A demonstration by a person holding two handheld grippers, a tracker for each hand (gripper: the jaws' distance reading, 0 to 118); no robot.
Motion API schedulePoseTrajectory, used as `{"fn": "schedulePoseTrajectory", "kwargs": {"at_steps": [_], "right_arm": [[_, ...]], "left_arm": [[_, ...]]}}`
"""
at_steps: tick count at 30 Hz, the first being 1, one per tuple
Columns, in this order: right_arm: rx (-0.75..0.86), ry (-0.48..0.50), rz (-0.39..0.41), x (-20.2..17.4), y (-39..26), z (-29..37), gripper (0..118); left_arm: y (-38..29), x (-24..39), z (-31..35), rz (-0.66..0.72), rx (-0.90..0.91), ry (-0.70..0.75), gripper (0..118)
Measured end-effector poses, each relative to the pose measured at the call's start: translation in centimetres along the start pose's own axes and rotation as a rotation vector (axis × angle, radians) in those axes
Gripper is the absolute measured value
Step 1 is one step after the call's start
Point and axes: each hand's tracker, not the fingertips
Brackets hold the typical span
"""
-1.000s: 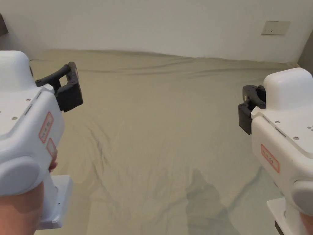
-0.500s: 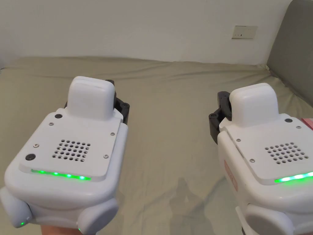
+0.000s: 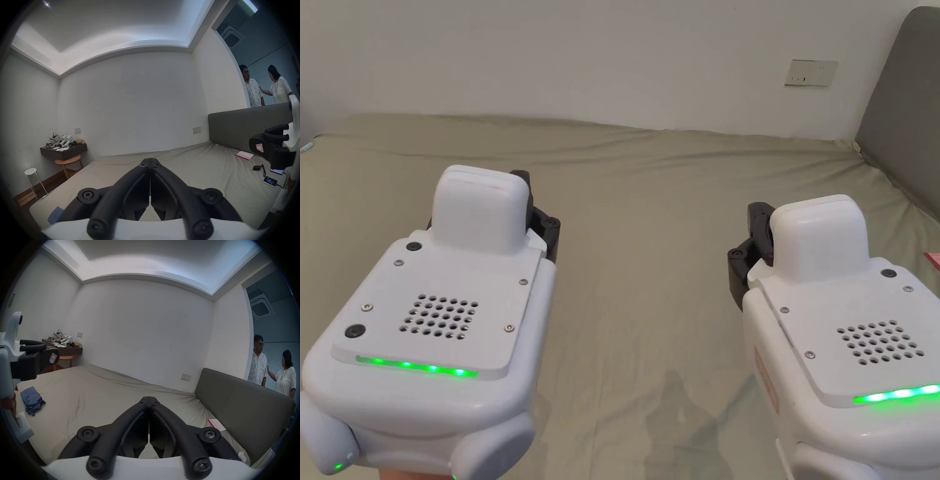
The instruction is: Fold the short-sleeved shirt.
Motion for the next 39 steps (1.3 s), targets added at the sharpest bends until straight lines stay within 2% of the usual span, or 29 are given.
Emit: {"fn": "schedulePoseTrajectory", "kwargs": {"at_steps": [16, 17, 18, 19, 20, 21, 22, 23, 25, 26, 29, 31, 33, 36, 39], "right_arm": [[0.029, -0.029, -0.004, -0.3, -0.1, 0.3, 3], [0.030, -0.029, -0.006, -0.2, 0.0, 0.3, 13], [0.030, -0.024, -0.013, -0.1, 0.0, 0.2, 38], [0.038, -0.026, -0.019, 0.0, -0.1, 0.1, 76], [0.045, -0.022, -0.027, 0.2, -0.1, 0.1, 116], [0.044, -0.006, -0.029, 0.4, -0.1, 0.0, 118], [0.045, 0.001, -0.030, 0.3, -0.1, -0.1, 118], [0.109, 0.006, -0.028, 0.3, -0.1, -0.1, 118], [0.077, -0.025, 0.006, 0.1, 0.1, -0.1, 118], [0.055, -0.033, 0.027, 0.0, 0.3, -0.3, 118], [0.016, -0.040, 0.018, -0.4, 0.5, -0.7, 118], [-0.012, 0.001, -0.071, -0.3, 0.7, -0.8, 118], [-0.097, -0.072, -0.132, -0.4, 1.5, -0.7, 118], [-0.161, -0.124, -0.137, -0.7, 2.3, -1.0, 118], [-0.162, -0.107, -0.154, -0.5, 2.5, -0.9, 118]], "left_arm": [[-0.2, 0.5, 0.6, -0.019, 0.003, 0.000, 0], [-0.2, 0.5, 0.5, -0.024, 0.007, 0.009, 13], [-0.2, 0.5, 0.5, -0.028, 0.008, 0.014, 32], [-0.2, 0.3, 0.4, -0.028, 0.008, 0.015, 53], [-0.2, 0.2, 0.3, -0.024, 0.007, 0.015, 79], [-0.1, 0.1, 0.2, -0.018, -0.003, 0.004, 90], [-0.1, 0.1, 0.0, -0.009, -0.014, -0.007, 90], [-0.2, 0.0, -0.2, -0.006, -0.020, -0.010, 95], [-0.4, 0.0, -0.3, -0.006, -0.026, -0.011, 114], [-0.4, 0.1, -0.3, -0.002, -0.012, -0.020, 118], [-0.3, 0.0, -0.4, -0.004, -0.029, -0.019, 118], [-0.3, 0.0, -0.4, 0.000, -0.028, -0.015, 118], [-0.2, 0.0, -0.3, 0.003, -0.024, -0.011, 118], [0.0, -0.1, -0.3, 0.002, -0.022, -0.010, 118], [0.1, -0.1, -0.2, 0.000, -0.016, -0.008, 118]]}}
